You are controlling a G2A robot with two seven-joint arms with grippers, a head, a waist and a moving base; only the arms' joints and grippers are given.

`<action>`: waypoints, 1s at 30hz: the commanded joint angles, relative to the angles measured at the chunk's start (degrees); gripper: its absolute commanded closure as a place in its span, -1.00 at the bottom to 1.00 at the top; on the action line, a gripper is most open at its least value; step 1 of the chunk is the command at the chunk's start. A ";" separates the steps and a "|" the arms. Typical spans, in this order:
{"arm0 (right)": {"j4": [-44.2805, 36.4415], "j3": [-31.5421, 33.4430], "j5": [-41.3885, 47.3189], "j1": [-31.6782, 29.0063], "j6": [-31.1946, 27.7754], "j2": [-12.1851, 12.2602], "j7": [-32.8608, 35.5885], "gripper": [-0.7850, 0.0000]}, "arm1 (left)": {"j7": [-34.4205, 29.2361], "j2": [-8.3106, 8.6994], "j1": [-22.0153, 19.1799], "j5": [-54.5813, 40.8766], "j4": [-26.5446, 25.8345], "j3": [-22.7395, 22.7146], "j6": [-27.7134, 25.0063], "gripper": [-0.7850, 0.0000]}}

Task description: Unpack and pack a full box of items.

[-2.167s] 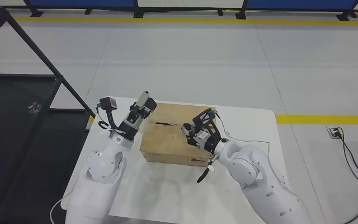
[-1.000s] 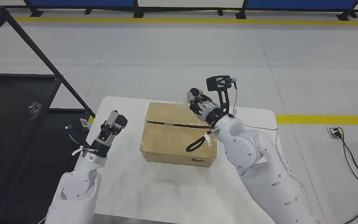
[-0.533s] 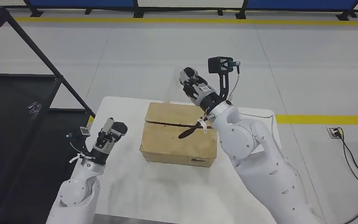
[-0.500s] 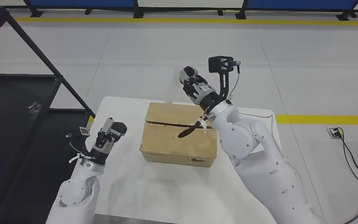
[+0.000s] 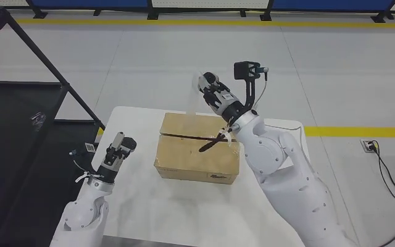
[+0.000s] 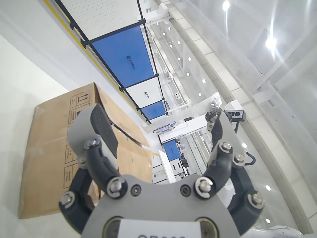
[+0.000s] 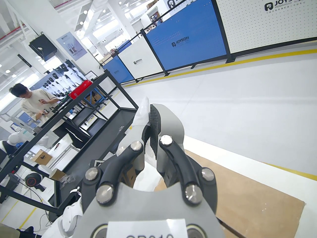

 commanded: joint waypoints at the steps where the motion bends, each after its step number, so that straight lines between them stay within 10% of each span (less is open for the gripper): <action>1: -0.02 0.25 0.65 -0.31 -1.55 -0.08 -0.81 1.00 | 0.59 -0.06 -0.01 -0.22 -0.85 0.46 0.97 -1.00; 12: 2.81 0.56 5.14 -1.39 -18.39 -0.64 -7.23 1.00 | -5.68 0.10 -1.30 -2.29 -3.16 3.45 5.63 -1.00; 30: 3.98 0.42 3.84 -2.81 -23.53 -0.83 -10.27 1.00 | -6.80 0.16 -1.99 -3.81 -4.41 4.65 11.99 -1.00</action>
